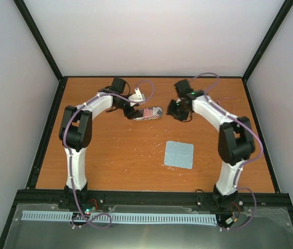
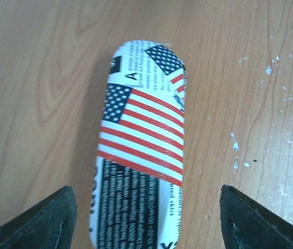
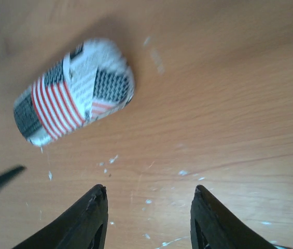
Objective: Organize the sunglasses
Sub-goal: Adjust the sunglasses case at the center of the board, then pick up the sunglasses case from the center of the board.
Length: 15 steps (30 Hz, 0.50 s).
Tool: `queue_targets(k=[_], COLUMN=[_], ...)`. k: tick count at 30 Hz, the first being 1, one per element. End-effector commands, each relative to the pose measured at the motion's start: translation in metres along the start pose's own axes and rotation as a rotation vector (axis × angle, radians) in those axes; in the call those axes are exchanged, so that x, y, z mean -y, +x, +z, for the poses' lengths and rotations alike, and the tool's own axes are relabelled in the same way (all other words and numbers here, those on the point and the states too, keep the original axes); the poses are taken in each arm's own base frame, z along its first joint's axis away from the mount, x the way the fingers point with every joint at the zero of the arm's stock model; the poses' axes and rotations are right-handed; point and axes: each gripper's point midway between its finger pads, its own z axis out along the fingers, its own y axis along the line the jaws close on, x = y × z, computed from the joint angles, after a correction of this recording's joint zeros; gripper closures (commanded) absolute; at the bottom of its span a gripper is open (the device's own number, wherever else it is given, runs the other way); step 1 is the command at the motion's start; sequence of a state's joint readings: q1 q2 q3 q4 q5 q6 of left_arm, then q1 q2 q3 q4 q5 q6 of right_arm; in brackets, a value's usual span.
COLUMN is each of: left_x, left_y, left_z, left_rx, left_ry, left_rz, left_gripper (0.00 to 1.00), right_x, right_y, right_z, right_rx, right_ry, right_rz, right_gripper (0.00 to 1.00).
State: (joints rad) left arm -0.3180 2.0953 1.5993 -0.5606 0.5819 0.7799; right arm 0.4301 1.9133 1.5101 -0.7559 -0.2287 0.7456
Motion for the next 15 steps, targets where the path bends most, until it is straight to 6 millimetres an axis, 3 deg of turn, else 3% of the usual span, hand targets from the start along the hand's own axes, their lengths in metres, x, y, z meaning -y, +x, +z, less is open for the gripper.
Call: queue_targets(k=[1,3,6,15], left_x=[0.017,0.025,0.031,0.011], left_y=[-0.002,0.0,0.001,0.004], left_z=[0.015,0.02,0.025,0.044], left_rx=[-0.059,-0.074,-0.087,-0.119], left_ry=[0.049,0.08,0.103,0.06], left_rz=[0.12,0.15,0.175,0.169], left_gripper=[0.24,0.17,0.16,0.16], right_x=[0.03,0.038,0.044,0.049], right_y=[-0.03,-0.034,-0.038,-0.04], right_z=[-0.026,-0.026,-0.024,-0.019], right_rx=[0.111,0.112,0.113,0.096], right_ry=[-0.01,-0.017,-0.03,-0.066], right_rz=[0.058,0.06,0.061,0.053], right_gripper=[0.56,0.54,0.54,0.53])
